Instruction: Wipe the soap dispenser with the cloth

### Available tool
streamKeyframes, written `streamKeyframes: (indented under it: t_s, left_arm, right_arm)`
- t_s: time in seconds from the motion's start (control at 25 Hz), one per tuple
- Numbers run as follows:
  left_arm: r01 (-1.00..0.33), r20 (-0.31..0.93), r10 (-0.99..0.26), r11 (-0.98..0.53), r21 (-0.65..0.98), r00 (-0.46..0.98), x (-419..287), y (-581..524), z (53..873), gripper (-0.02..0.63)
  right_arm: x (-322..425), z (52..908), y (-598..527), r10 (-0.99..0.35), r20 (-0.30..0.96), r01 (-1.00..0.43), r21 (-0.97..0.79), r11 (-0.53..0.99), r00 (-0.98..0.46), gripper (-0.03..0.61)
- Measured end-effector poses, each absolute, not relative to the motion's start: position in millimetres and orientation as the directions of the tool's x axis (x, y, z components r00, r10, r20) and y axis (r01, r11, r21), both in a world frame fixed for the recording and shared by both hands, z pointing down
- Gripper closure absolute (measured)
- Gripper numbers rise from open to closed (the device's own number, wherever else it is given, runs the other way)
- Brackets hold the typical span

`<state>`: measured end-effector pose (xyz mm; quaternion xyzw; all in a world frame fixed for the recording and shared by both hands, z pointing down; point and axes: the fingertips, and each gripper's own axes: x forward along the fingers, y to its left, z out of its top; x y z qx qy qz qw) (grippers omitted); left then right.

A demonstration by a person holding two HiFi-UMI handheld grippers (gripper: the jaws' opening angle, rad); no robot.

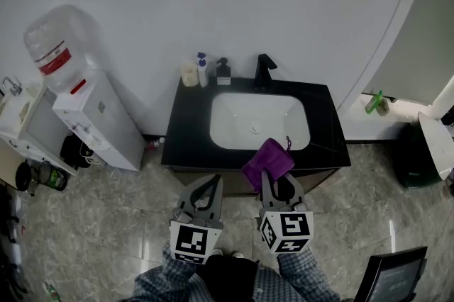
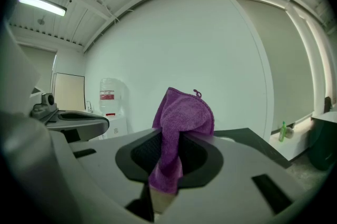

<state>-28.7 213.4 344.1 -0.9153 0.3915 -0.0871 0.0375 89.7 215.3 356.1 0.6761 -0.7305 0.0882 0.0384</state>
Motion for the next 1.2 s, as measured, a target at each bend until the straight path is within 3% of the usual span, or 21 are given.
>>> streamKeyframes:
  t_s: [0.64, 1.2]
  left_arm:
    - [-0.731, 0.118, -0.749, -0.662, -0.163, 0.652, -9, 222, 344, 0.612]
    - [-0.732, 0.121, -0.742, -0.67, -0.124, 0.659, -4, 86, 366, 0.612]
  right_arm:
    - [118, 364, 226, -0.981, 0.167, -0.992, -0.092, 0.084, -0.098, 0.499]
    - [124, 374, 84, -0.979, 0.182, -0.995, -0.053, 0.081, -0.089, 0.499]
